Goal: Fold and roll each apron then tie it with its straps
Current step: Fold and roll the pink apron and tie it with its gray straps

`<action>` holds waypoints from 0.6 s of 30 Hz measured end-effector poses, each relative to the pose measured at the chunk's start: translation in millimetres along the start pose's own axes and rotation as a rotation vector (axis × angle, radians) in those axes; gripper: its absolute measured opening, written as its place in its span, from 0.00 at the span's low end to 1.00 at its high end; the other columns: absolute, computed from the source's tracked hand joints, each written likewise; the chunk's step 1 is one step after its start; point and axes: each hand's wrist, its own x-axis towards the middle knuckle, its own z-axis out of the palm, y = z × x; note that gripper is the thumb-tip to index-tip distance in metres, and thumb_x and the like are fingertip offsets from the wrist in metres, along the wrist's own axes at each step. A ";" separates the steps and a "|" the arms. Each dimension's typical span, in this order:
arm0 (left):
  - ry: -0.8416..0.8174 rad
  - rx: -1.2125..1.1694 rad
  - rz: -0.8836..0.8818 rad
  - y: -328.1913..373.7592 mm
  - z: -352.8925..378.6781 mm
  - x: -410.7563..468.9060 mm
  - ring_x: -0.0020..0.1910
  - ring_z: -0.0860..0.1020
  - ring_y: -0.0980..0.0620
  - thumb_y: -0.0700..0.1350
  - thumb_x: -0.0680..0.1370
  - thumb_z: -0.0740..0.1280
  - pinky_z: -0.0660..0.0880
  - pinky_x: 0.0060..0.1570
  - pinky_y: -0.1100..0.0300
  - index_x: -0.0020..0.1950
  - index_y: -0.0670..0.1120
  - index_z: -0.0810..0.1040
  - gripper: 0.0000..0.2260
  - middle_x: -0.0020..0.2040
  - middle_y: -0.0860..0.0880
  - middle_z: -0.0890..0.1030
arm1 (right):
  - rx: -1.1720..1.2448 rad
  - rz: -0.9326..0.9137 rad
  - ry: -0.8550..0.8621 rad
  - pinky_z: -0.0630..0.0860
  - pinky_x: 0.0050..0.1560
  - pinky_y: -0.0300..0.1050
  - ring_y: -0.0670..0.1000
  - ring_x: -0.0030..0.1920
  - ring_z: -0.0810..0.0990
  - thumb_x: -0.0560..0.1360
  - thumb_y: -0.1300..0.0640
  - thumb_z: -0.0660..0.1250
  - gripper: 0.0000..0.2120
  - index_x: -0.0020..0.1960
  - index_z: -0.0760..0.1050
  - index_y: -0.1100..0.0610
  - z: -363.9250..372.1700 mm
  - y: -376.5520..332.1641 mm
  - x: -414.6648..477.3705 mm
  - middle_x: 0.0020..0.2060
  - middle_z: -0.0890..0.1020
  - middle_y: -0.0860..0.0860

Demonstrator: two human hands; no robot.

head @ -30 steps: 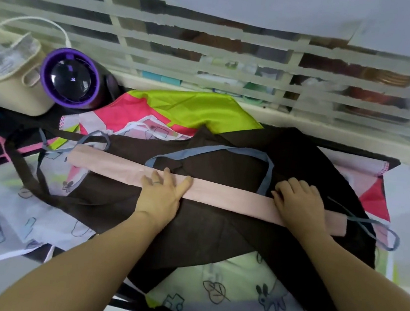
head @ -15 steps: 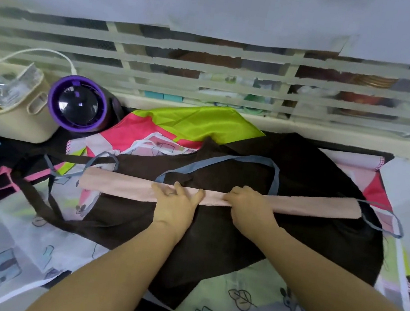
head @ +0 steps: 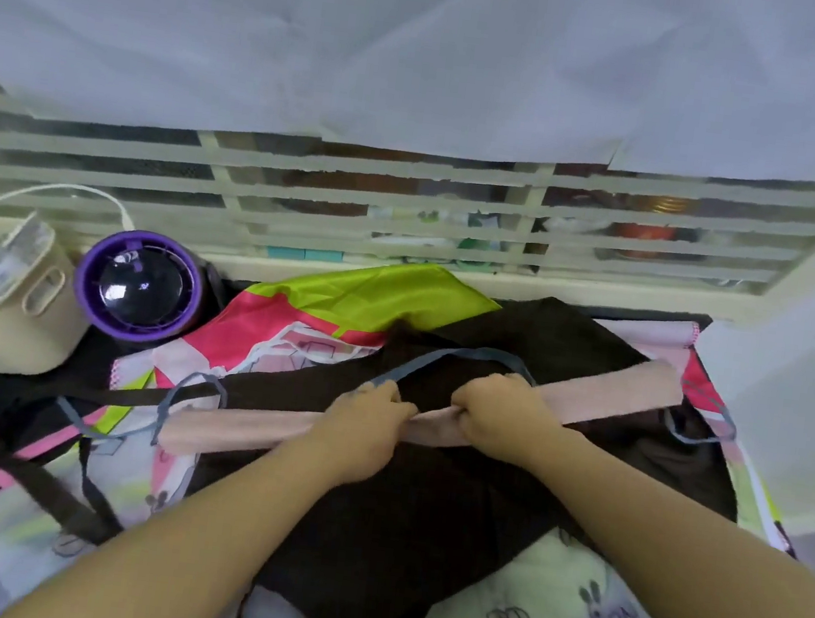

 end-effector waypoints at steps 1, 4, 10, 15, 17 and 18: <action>-0.031 -0.154 0.061 -1.5 -14.5 -5.5 0.61 0.71 0.45 0.40 0.81 0.57 0.67 0.57 0.56 0.62 0.45 0.73 0.12 0.59 0.46 0.72 | 0.062 -0.022 -0.020 0.65 0.46 0.45 0.54 0.48 0.77 0.74 0.61 0.59 0.08 0.39 0.73 0.53 -12.4 3.2 -3.1 0.42 0.80 0.51; -0.113 -0.455 0.168 -3.4 -71.9 -28.3 0.49 0.74 0.59 0.39 0.80 0.58 0.67 0.45 0.70 0.51 0.49 0.74 0.08 0.47 0.56 0.76 | 0.420 -0.035 -0.074 0.64 0.38 0.43 0.49 0.35 0.69 0.73 0.65 0.56 0.12 0.33 0.68 0.56 -68.5 4.1 -24.8 0.31 0.71 0.49; 0.127 -1.017 0.435 2.3 -173.2 -50.5 0.51 0.78 0.47 0.44 0.71 0.64 0.72 0.58 0.52 0.47 0.50 0.81 0.08 0.48 0.53 0.82 | 1.033 -0.140 0.253 0.62 0.30 0.39 0.47 0.31 0.64 0.64 0.62 0.54 0.03 0.35 0.66 0.60 -171.0 -19.0 -57.1 0.31 0.67 0.53; 0.431 -1.460 0.554 33.9 -232.7 -64.2 0.40 0.81 0.49 0.31 0.75 0.56 0.80 0.46 0.55 0.44 0.42 0.80 0.14 0.41 0.45 0.84 | 1.612 -0.305 0.401 0.70 0.31 0.40 0.49 0.28 0.73 0.77 0.58 0.54 0.12 0.41 0.71 0.64 -221.8 -46.9 -52.4 0.30 0.74 0.56; 0.578 -1.448 0.532 38.7 -248.2 -66.5 0.41 0.81 0.50 0.30 0.76 0.56 0.79 0.48 0.54 0.47 0.41 0.79 0.13 0.41 0.46 0.83 | 1.571 -0.391 0.511 0.72 0.50 0.52 0.58 0.43 0.76 0.79 0.48 0.56 0.21 0.53 0.75 0.65 -232.6 -50.7 -48.8 0.43 0.78 0.63; 0.645 -1.437 0.537 39.7 -257.4 -68.5 0.44 0.82 0.50 0.30 0.76 0.56 0.78 0.50 0.55 0.48 0.41 0.79 0.13 0.43 0.46 0.84 | 1.533 -0.433 0.559 0.69 0.61 0.57 0.59 0.52 0.76 0.78 0.46 0.56 0.24 0.59 0.75 0.65 -237.9 -53.8 -50.7 0.52 0.78 0.64</action>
